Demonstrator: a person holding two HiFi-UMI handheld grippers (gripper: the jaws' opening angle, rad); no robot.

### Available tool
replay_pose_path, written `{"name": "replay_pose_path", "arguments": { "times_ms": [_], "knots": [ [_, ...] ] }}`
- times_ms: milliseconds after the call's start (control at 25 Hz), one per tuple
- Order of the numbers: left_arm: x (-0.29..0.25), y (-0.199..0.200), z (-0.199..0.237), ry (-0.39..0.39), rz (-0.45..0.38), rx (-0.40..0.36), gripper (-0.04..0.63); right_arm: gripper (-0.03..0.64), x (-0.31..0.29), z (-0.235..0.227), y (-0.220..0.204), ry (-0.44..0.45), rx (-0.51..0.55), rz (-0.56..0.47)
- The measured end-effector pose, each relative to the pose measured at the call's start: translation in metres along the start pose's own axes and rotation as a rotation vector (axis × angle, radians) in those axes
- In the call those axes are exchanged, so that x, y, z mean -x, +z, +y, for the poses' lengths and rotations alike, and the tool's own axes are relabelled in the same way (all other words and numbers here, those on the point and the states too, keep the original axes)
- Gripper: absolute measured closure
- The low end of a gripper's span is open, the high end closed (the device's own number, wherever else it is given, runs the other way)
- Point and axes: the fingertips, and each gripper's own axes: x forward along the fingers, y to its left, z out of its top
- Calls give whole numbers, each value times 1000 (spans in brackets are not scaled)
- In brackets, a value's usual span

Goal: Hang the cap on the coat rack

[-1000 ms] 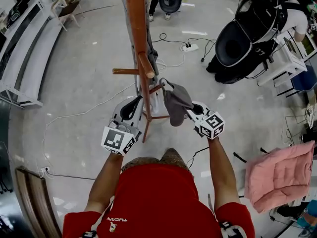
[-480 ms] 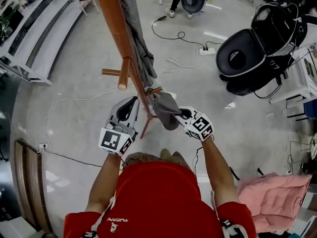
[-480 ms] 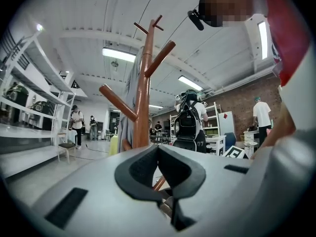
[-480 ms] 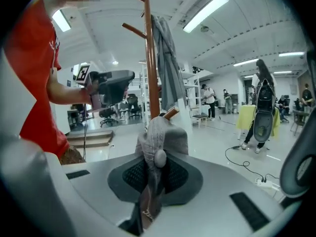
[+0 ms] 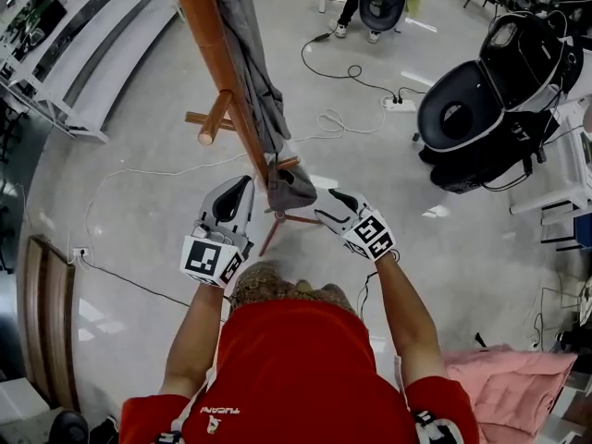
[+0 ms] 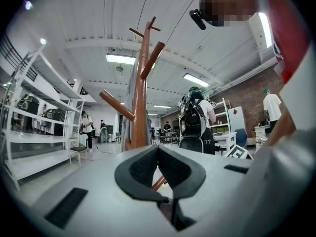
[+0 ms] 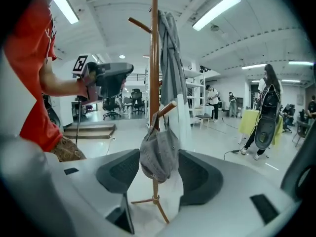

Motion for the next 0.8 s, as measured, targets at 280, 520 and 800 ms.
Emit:
{"name": "replay_pose_path", "arguments": {
  "times_ms": [280,520,800],
  "knots": [
    [4,3,-9,-15,14,-8,586,393,17,-1,41,-31,-17,-121],
    [6,10,-9,-45,21,-5,586,545,28,0,67,-96,-33,-172],
    [7,28,-19,-125,17,-26,586,584,55,9,127,-163,-50,-317]
  ]
}}
